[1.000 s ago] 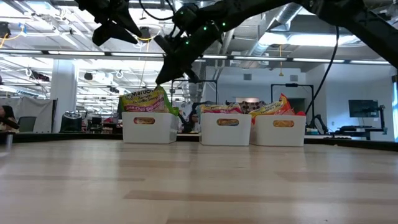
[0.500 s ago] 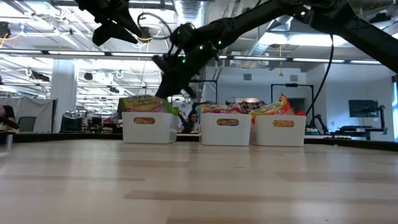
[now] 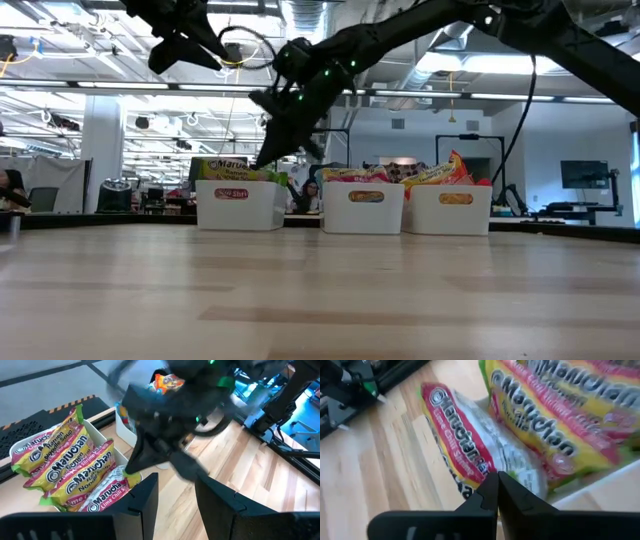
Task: Sort Maruchan noodles
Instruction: Put the green noodle pack into the left white bin, then return to Home Position
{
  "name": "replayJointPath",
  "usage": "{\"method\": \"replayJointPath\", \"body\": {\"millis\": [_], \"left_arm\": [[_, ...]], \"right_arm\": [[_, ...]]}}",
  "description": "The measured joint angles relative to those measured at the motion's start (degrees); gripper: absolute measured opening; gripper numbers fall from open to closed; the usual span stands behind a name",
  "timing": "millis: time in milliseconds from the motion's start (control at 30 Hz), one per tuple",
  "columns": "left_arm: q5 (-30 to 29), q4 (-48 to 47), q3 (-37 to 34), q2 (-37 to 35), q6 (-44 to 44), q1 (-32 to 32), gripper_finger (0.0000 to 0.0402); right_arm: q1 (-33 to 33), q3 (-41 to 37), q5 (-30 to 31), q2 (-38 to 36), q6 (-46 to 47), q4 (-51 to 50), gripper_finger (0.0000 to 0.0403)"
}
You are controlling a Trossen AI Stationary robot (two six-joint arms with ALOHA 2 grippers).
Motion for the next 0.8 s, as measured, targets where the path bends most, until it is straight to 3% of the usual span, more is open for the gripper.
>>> {"method": "replayJointPath", "body": {"millis": [333, 633, 800], "left_arm": [[1.7, 0.0, 0.0, -2.8, 3.3, -3.6, 0.0117], [-3.5, 0.0, -0.4, -7.3, 5.0, -17.1, 0.0117], [-6.1, 7.4, -8.9, -13.0, 3.4, -24.5, 0.0117]], "right_arm": [[0.6, 7.7, -0.1, -4.8, -3.5, -14.0, 0.0033], [4.9, 7.6, 0.2, -14.8, -8.0, -15.4, 0.0033], [7.5, 7.6, 0.3, -19.2, -9.1, -15.7, 0.0033]]}}
